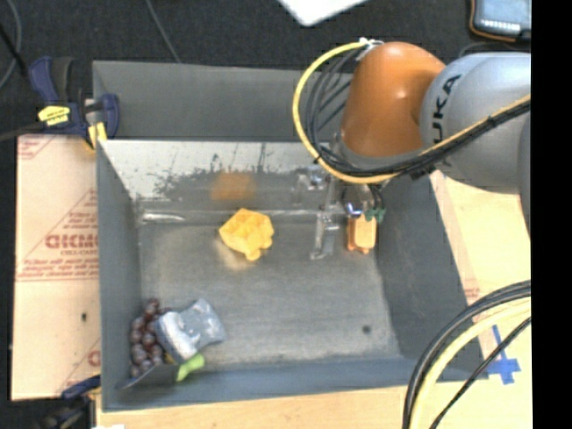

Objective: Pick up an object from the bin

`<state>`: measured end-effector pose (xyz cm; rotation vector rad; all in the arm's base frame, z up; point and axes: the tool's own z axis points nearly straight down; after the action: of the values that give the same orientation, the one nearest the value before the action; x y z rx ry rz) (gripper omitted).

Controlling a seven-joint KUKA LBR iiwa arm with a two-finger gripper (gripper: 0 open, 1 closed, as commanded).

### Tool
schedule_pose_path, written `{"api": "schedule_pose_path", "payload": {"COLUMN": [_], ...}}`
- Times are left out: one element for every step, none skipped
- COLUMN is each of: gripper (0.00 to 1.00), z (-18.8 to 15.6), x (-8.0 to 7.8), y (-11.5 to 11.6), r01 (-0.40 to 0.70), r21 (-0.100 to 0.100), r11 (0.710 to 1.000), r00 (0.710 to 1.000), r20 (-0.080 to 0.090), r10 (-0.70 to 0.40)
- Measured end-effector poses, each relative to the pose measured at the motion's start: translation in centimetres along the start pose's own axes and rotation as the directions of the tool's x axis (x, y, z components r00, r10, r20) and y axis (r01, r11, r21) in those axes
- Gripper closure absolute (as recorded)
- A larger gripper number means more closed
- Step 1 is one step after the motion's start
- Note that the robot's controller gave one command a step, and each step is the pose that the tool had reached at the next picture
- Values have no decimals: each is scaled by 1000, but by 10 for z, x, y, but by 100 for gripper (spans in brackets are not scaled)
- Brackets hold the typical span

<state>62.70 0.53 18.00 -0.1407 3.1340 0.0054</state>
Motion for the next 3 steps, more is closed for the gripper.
{"api": "schedule_pose_path", "payload": {"gripper": [0, 0, 0], "z": [-10, 10, 10], "x": [3, 9, 8], "y": [-16, -12, 8], "r01": [-3, 0, 146], "r21": [3, 4, 5], "r11": [1000, 1000, 989], "r00": [1000, 1000, 989], "r20": [2, 4, 4], "r10": [3, 0, -146]}}
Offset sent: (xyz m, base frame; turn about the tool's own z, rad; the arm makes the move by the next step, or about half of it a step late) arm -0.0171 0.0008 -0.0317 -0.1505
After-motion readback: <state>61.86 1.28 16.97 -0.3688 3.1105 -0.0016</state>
